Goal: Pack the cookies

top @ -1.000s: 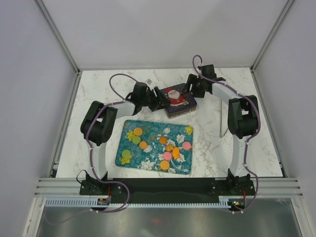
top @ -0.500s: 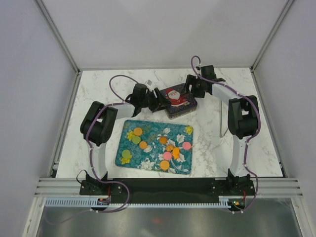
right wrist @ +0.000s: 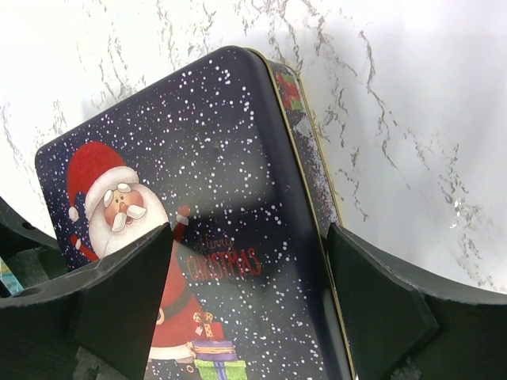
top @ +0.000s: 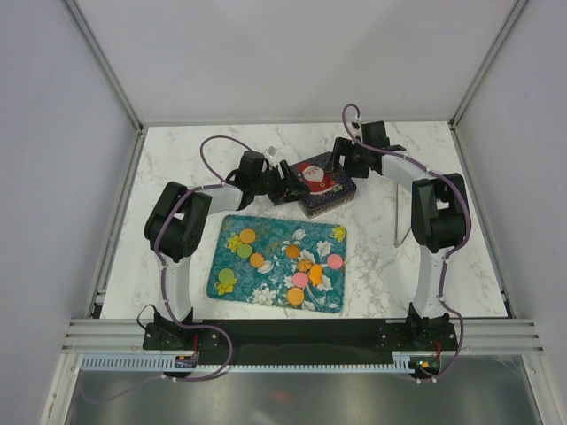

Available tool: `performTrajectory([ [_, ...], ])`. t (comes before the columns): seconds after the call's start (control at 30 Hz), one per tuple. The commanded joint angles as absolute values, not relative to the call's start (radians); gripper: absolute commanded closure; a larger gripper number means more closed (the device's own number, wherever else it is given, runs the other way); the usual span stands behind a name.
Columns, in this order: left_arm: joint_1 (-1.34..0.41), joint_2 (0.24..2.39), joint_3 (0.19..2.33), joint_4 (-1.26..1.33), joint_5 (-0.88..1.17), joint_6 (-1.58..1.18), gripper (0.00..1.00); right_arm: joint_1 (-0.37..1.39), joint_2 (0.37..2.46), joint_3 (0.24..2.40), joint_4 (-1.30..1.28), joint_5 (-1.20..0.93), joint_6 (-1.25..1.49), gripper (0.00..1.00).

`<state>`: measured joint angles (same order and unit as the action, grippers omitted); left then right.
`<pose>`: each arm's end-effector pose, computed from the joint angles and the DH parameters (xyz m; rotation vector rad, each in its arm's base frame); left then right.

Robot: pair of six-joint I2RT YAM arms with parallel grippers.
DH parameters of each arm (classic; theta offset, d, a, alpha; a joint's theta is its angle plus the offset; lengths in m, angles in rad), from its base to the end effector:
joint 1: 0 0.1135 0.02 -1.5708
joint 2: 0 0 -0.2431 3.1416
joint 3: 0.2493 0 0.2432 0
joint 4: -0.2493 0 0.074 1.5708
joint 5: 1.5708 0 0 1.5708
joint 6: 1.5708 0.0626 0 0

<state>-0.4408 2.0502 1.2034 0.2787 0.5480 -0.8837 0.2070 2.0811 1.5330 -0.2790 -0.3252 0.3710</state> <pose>0.3846 -0.2175 0.1238 -0.1620 2.3582 -1.3051 0.4475 0.1144 0.1559 0.0443 2.4442 0.6548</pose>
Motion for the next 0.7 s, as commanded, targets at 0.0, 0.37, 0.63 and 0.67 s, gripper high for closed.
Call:
performTrajectory([
  [0.0,-0.462,2.023,1.197,0.29,0.584,-0.856,0.3,0.236,2.043,1.494,-0.282,-0.405,0.376,0.13],
  [0.37,-0.462,2.037,1.201,0.275,0.557,-0.877,0.43,0.238,2.002,1.445,-0.235,-0.428,0.387,0.13],
  [0.63,-0.462,2.098,1.282,0.232,0.537,-0.874,0.48,0.244,1.977,1.371,-0.126,-0.491,0.463,0.15],
  [0.67,-0.465,2.106,1.29,0.232,0.537,-0.874,0.48,0.247,1.974,1.358,-0.114,-0.497,0.471,0.15],
])
